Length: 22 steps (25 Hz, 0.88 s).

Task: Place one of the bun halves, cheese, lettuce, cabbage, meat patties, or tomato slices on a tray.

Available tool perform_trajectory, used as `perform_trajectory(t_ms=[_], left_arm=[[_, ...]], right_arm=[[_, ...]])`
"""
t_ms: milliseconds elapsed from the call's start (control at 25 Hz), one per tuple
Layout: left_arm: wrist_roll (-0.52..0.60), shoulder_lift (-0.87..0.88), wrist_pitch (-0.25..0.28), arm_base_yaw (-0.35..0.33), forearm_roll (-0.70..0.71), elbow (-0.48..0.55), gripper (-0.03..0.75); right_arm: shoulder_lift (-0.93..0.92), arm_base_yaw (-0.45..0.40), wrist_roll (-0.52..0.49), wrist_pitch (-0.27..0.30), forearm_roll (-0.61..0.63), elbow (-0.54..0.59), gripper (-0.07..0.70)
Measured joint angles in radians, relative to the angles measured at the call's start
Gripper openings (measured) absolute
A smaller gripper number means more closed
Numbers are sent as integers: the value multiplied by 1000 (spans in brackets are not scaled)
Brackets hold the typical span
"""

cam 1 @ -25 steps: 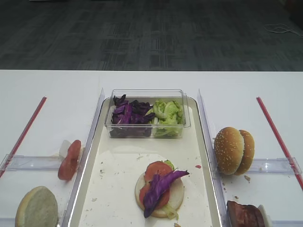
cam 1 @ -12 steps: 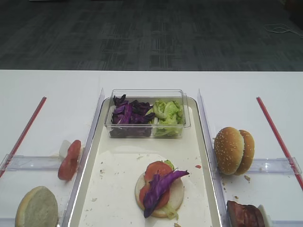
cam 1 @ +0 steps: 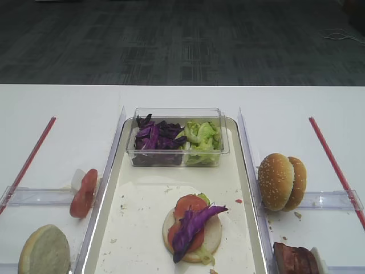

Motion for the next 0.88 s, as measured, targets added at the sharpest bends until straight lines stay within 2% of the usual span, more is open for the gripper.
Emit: perform_trajectory(t_ms=[880], left_arm=[[-2,0,0,0,0,0,475]], right_arm=[[0,0,0,0,0,0,692]])
